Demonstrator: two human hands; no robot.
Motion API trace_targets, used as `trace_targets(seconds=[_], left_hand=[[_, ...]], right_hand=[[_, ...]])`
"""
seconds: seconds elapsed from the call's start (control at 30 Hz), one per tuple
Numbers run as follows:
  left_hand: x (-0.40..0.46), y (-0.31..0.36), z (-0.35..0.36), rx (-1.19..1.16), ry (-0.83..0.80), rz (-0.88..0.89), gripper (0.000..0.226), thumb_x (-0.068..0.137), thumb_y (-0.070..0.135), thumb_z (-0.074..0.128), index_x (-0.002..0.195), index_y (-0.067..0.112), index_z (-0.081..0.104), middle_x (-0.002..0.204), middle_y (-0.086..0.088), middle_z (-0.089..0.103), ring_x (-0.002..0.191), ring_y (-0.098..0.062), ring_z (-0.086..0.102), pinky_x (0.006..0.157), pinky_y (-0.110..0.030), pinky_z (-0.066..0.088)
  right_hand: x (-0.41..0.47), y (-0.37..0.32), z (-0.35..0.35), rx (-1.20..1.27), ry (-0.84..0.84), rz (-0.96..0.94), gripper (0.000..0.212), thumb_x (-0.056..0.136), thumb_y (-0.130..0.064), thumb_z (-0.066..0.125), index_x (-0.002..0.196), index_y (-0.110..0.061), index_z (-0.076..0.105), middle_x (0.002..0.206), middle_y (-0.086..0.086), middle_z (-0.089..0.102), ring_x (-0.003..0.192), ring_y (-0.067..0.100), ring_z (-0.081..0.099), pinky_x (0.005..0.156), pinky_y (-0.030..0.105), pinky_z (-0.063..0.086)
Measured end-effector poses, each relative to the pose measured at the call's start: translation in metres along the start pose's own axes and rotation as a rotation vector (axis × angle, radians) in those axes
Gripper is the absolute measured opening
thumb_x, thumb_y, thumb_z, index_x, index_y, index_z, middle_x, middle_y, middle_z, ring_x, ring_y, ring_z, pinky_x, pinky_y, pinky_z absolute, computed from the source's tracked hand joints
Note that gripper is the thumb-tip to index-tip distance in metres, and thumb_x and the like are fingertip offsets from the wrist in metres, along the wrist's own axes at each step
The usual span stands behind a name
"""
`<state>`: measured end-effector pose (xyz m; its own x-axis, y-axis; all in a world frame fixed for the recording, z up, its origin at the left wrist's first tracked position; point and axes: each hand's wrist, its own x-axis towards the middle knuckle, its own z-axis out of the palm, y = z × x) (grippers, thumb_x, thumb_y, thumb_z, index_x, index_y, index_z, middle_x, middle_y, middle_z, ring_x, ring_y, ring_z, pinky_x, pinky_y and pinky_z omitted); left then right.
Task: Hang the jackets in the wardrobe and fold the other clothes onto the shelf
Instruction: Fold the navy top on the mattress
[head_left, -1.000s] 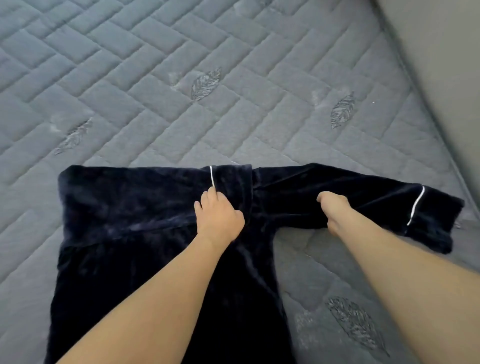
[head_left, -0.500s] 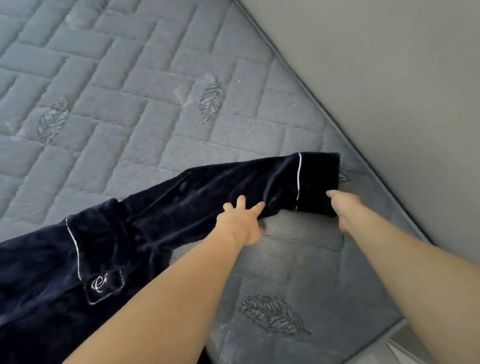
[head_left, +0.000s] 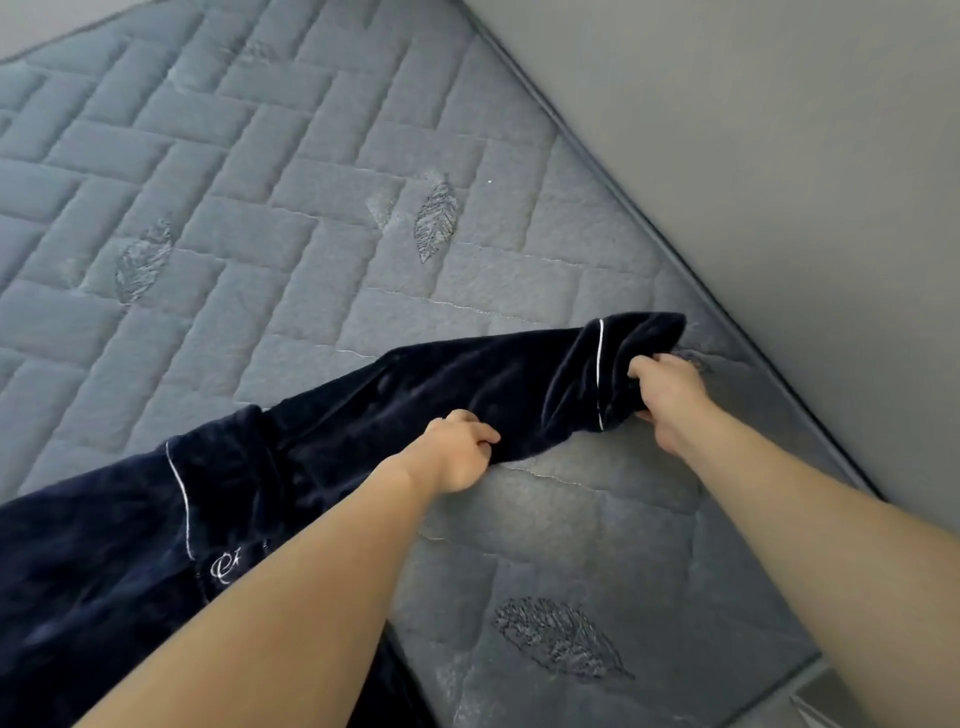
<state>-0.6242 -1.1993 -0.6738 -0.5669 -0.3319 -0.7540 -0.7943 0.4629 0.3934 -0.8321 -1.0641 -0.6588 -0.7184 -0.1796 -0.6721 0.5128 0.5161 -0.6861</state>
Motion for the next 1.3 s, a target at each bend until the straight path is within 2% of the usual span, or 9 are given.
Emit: trace_targets(seconds=[0.07, 0.17, 0.27, 0.4, 0.77, 0.83, 0.97, 1.17, 1.3], left_hand=[[-0.009, -0.024, -0.014, -0.320, 0.148, -0.038, 0.034, 0.101, 0.019, 0.040, 0.125, 0.026, 0.062, 0.106, 0.006, 0.063, 0.095, -0.011, 0.059, 0.083, -0.019, 0.046], [-0.034, -0.075, -0.036, -0.683, 0.293, -0.146, 0.026, 0.098, 0.012, 0.044, 0.104, 0.017, 0.069, 0.072, 0.004, 0.060, 0.058, -0.006, 0.054, 0.055, -0.015, 0.043], [-0.071, -0.140, -0.055, -0.792, 0.397, -0.212, 0.028, 0.093, 0.012, 0.044, 0.088, 0.023, 0.068, 0.081, 0.003, 0.067, 0.073, -0.015, 0.060, 0.066, -0.023, 0.049], [-0.132, -0.226, -0.068, -0.835, 0.476, -0.278, 0.028, 0.092, 0.011, 0.043, 0.083, 0.024, 0.066, 0.086, 0.000, 0.068, 0.080, -0.018, 0.061, 0.084, -0.035, 0.053], [-0.270, -0.445, -0.065, -0.979, 0.591, -0.526, 0.017, 0.095, 0.012, 0.049, 0.091, 0.011, 0.065, 0.096, -0.009, 0.066, 0.080, -0.023, 0.060, 0.074, -0.032, 0.055], [-0.286, -0.467, -0.066, -1.133, 0.589, -0.537, 0.015, 0.098, 0.014, 0.049, 0.101, 0.012, 0.064, 0.100, -0.009, 0.066, 0.075, -0.020, 0.059, 0.061, -0.024, 0.049], [-0.282, -0.492, -0.068, -1.273, 0.533, -0.518, 0.030, 0.098, 0.029, 0.048, 0.121, 0.013, 0.060, 0.108, -0.003, 0.067, 0.097, -0.026, 0.062, 0.088, -0.037, 0.047], [-0.225, -0.469, -0.057, -1.110, 0.574, -0.689, 0.074, 0.084, 0.053, 0.059, 0.142, 0.011, 0.038, 0.139, -0.008, 0.040, 0.122, -0.031, 0.046, 0.091, -0.039, 0.042], [-0.208, -0.455, -0.051, -1.067, 0.711, -0.738, 0.040, 0.096, 0.031, 0.051, 0.129, 0.011, 0.040, 0.131, -0.013, 0.047, 0.104, -0.027, 0.052, 0.076, -0.033, 0.042]], right_hand=[[-0.019, -0.007, 0.029, -0.052, -0.030, -0.105, 0.013, 0.086, -0.011, 0.051, 0.075, -0.016, 0.057, 0.069, 0.003, 0.056, 0.064, 0.020, 0.051, 0.055, 0.024, 0.042], [-0.056, -0.011, 0.083, -0.182, -0.133, -0.236, 0.011, 0.086, -0.019, 0.051, 0.081, -0.018, 0.061, 0.072, 0.003, 0.060, 0.065, 0.019, 0.054, 0.055, 0.029, 0.047], [-0.100, -0.005, 0.143, -0.322, -0.233, -0.311, 0.018, 0.085, -0.021, 0.051, 0.092, -0.009, 0.064, 0.084, 0.014, 0.067, 0.073, 0.021, 0.061, 0.070, 0.041, 0.055], [-0.165, 0.012, 0.223, -0.463, -0.371, -0.373, 0.018, 0.083, -0.018, 0.052, 0.089, -0.004, 0.060, 0.062, 0.001, 0.056, 0.055, 0.014, 0.051, 0.055, 0.032, 0.044], [-0.350, 0.086, 0.427, -0.788, -0.715, -0.650, 0.009, 0.088, -0.018, 0.051, 0.091, -0.017, 0.060, 0.085, 0.000, 0.059, 0.062, 0.010, 0.051, 0.047, 0.017, 0.034], [-0.379, 0.106, 0.457, -0.829, -0.842, -0.642, 0.013, 0.090, -0.020, 0.051, 0.098, -0.024, 0.060, 0.094, -0.004, 0.055, 0.065, 0.006, 0.050, 0.052, 0.017, 0.035], [-0.405, 0.138, 0.489, -1.013, -1.104, -0.502, 0.038, 0.094, -0.018, 0.051, 0.131, -0.026, 0.060, 0.123, -0.008, 0.061, 0.095, 0.008, 0.061, 0.081, 0.022, 0.048], [-0.338, 0.115, 0.461, -1.229, -0.364, -1.017, 0.049, 0.093, -0.018, 0.048, 0.142, -0.014, 0.047, 0.152, 0.007, 0.036, 0.139, 0.024, 0.034, 0.114, 0.042, 0.030], [-0.301, 0.114, 0.437, -1.434, -0.142, -0.971, 0.069, 0.098, -0.043, 0.041, 0.156, -0.024, 0.008, 0.164, 0.006, -0.003, 0.150, 0.027, -0.004, 0.117, 0.055, -0.003]])
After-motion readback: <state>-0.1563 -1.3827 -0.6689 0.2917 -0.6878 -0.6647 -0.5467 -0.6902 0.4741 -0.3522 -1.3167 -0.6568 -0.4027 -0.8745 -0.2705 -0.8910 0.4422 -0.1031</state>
